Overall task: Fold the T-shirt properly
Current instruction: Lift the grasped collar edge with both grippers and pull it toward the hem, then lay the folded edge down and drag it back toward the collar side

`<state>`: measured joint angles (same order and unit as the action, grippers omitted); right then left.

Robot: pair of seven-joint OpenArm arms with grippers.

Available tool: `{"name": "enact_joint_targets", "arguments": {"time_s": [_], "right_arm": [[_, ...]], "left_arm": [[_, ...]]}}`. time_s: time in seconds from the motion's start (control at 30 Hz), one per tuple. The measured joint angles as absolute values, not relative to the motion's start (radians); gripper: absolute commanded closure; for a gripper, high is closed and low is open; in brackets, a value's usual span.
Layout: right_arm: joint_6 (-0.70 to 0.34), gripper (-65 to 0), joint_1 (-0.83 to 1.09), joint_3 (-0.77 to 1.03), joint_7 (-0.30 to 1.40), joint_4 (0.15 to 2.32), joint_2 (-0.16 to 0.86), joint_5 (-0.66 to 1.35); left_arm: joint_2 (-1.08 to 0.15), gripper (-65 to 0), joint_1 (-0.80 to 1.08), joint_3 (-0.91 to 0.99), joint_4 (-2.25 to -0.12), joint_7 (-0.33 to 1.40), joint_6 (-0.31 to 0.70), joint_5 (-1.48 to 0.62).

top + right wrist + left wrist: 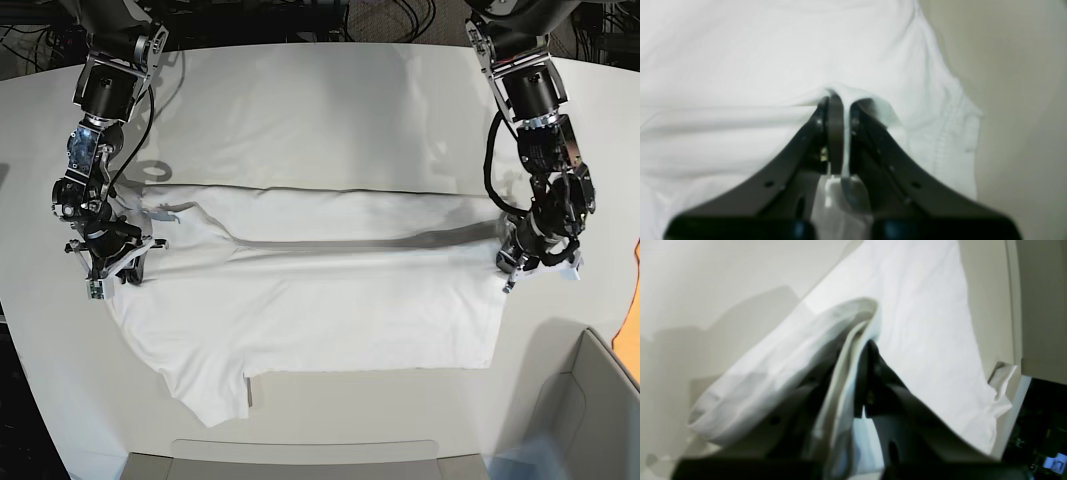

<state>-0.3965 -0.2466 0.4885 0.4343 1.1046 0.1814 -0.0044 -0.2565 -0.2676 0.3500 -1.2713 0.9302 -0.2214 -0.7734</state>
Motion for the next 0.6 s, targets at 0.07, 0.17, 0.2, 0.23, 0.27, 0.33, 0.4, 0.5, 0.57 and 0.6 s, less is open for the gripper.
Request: {"name": "enact_joint_targets", "arguments": {"time_s": [0.07,0.17,0.2,0.23,0.27,0.33,0.4,0.5,0.57,0.6], "right_arm": [[-0.396,0.0,-0.247,0.489,0.427,1.104,0.182,-0.005],[-0.392,0.0,-0.247,0.49,0.425,1.098,0.182,-0.004],[-0.392,0.0,-0.247,0.49,0.425,1.098,0.182,-0.005],[-0.392,0.0,-0.247,0.49,0.425,1.097,0.182,-0.005],[-0.392,0.0,-0.247,0.49,0.425,1.097,0.182,-0.005],[-0.39,-3.2,-0.247,0.49,0.425,1.097,0.182,-0.005],[-0.389,-9.1,-0.247,0.49,0.424,1.098,0.182,-0.005],[-0.385,-18.7,-0.247,0.491,0.424,1.104,0.185,-0.008],[-0.385,-23.5,-0.246,0.492,0.422,1.105,0.189,-0.008],[-0.385,-25.7,-0.245,0.493,0.422,1.108,0.191,-0.009]], "left_arm": [[-0.266,-7.1,-0.272,0.309,-1.271,0.913,-0.221,-0.767],[-0.266,-10.1,-0.272,0.249,-1.271,0.865,-0.225,-0.767],[-0.266,-11.2,-0.272,0.236,-1.262,0.857,-0.224,-0.767],[-0.266,-12.5,-0.274,0.228,-1.252,0.854,-0.223,-0.767],[-0.266,-13.8,-0.275,0.223,-1.236,0.852,-0.223,-0.767],[-0.266,-16.6,-0.276,0.221,-1.203,0.846,-0.224,-0.765],[-0.266,-18.5,-0.274,0.224,-1.189,0.844,-0.225,-0.763],[-0.27,-19.9,-0.273,0.227,-1.187,0.843,-0.224,-0.763],[-0.286,-20.0,-0.272,0.227,-1.19,0.848,-0.225,-0.768],[-0.297,-20.0,-0.272,0.227,-1.19,0.847,-0.23,-0.771]]}}
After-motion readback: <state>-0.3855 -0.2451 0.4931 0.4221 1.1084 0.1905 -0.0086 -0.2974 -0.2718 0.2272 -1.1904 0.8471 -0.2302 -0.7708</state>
